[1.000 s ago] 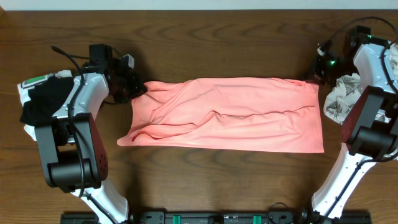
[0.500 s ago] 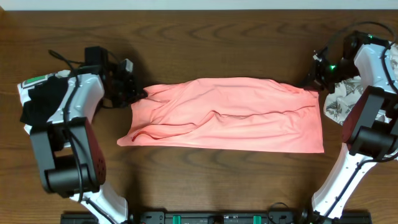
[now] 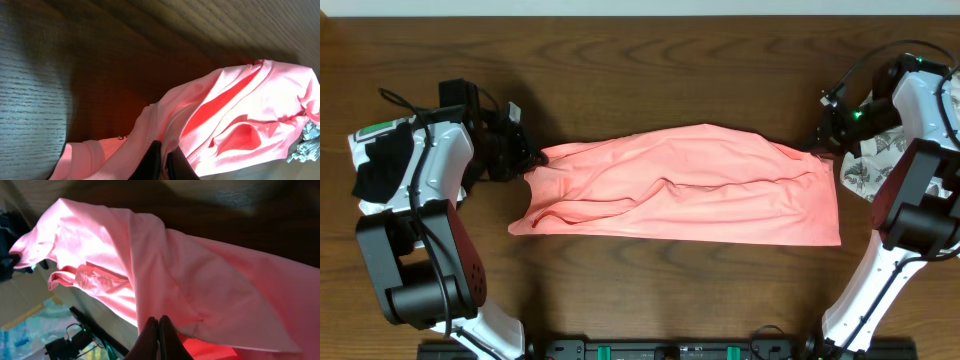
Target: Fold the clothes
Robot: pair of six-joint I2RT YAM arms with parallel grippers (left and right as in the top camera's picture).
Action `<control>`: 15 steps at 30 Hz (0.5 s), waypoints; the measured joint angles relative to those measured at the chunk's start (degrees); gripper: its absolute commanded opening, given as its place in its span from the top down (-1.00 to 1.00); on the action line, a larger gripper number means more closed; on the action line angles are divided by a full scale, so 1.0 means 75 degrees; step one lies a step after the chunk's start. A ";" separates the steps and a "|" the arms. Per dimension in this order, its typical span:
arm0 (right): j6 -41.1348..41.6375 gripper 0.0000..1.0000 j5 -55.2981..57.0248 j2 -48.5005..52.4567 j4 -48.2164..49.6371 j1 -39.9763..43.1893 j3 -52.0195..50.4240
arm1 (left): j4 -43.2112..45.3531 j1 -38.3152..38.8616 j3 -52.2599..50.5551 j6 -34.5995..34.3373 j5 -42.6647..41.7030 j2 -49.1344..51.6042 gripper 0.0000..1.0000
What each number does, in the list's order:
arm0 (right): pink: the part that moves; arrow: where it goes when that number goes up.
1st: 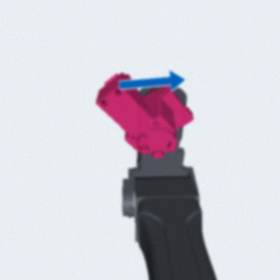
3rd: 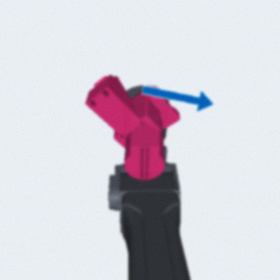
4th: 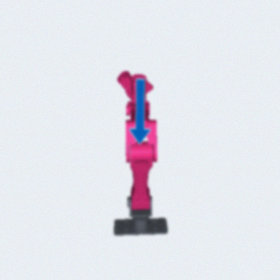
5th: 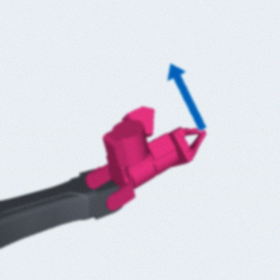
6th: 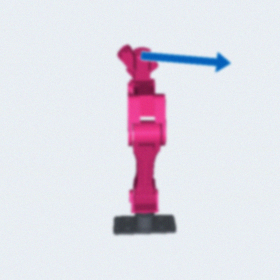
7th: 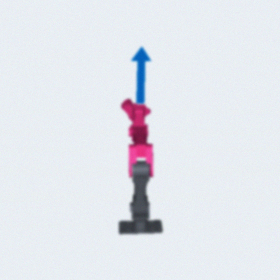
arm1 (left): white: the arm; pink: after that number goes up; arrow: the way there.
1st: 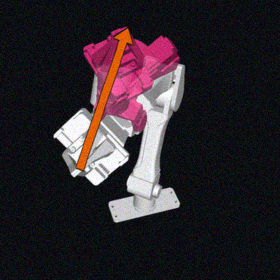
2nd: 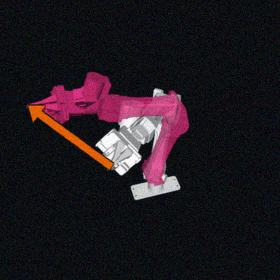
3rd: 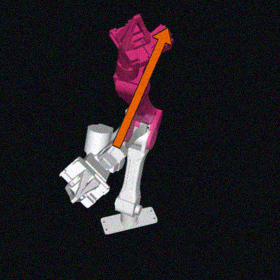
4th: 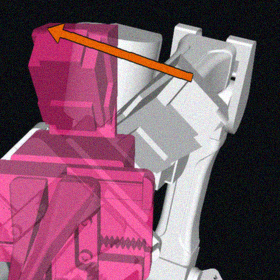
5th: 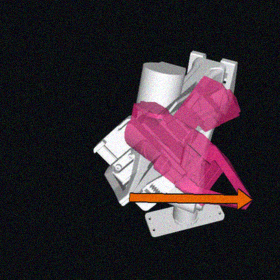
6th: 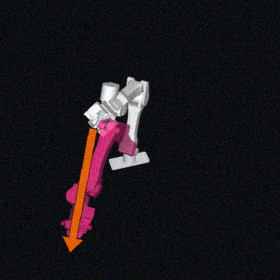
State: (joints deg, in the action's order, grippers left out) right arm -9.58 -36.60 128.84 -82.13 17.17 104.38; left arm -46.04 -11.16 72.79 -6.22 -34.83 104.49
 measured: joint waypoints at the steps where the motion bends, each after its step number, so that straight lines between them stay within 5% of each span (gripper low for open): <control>1: -0.0017 0.98 0.0015 0.0000 -0.0006 0.0035 0.0000 | 0.0000 0.0000 0.0000 0.0000 0.0000 0.0000 0.88; 15: -0.0079 0.97 0.0976 0.0000 -0.0388 0.0749 0.0000 | -0.0006 -0.0195 0.0000 0.0000 0.0160 0.0000 0.88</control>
State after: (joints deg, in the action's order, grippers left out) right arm -10.17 -29.28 128.84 -85.03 22.79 104.38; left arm -46.09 -12.62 72.79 -6.22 -33.63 104.49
